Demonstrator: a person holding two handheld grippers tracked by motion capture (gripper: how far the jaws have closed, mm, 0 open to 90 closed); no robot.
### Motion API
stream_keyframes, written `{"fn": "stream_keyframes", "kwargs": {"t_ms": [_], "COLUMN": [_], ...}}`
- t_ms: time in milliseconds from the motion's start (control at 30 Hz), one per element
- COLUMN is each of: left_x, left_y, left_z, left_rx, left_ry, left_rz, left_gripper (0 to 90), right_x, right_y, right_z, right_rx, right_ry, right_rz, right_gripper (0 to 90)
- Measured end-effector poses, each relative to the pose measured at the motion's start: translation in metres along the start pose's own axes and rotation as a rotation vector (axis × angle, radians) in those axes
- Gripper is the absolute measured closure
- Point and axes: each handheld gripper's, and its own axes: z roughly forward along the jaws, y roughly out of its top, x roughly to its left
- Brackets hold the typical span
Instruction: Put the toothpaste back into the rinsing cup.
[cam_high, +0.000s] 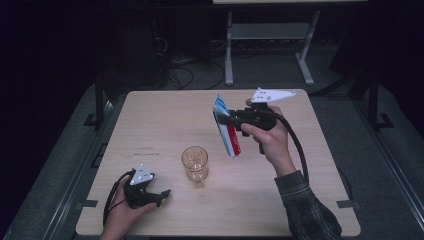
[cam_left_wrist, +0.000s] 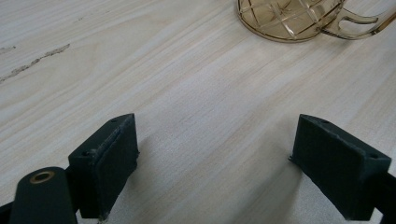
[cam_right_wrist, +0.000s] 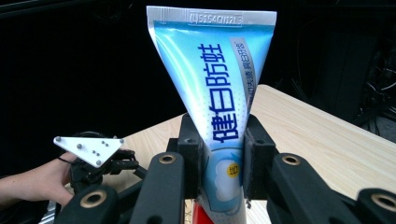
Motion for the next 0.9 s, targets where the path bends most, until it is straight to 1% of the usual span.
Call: {"fn": "stream_keyframes", "kwargs": {"t_ms": [400,500,633,900], "left_x": [0.000,0.000,0.000,0.000], "left_y": [0.000,0.000,0.000,0.000], "left_z": [0.000,0.000,0.000,0.000], "left_rx": [0.000,0.000,0.001,0.001], "left_ry": [-0.001,-0.001,-0.002,-0.003], "left_rz": [0.002,0.002,0.003,0.003], "left_gripper": [13.1,13.1,13.1,13.1], "right_x": [0.006,0.008,0.011,0.018], "right_y": [0.006,0.007,0.008,0.015], "right_z": [0.019,0.025,0.032,0.047], "right_rx": [0.000,-0.005,0.005,0.000], "right_ry": [0.025,0.034,0.041,0.064], "right_rz": [-0.017,-0.015,-0.014,-0.033], "right_gripper": [72.7,72.7,72.7,72.6]}}
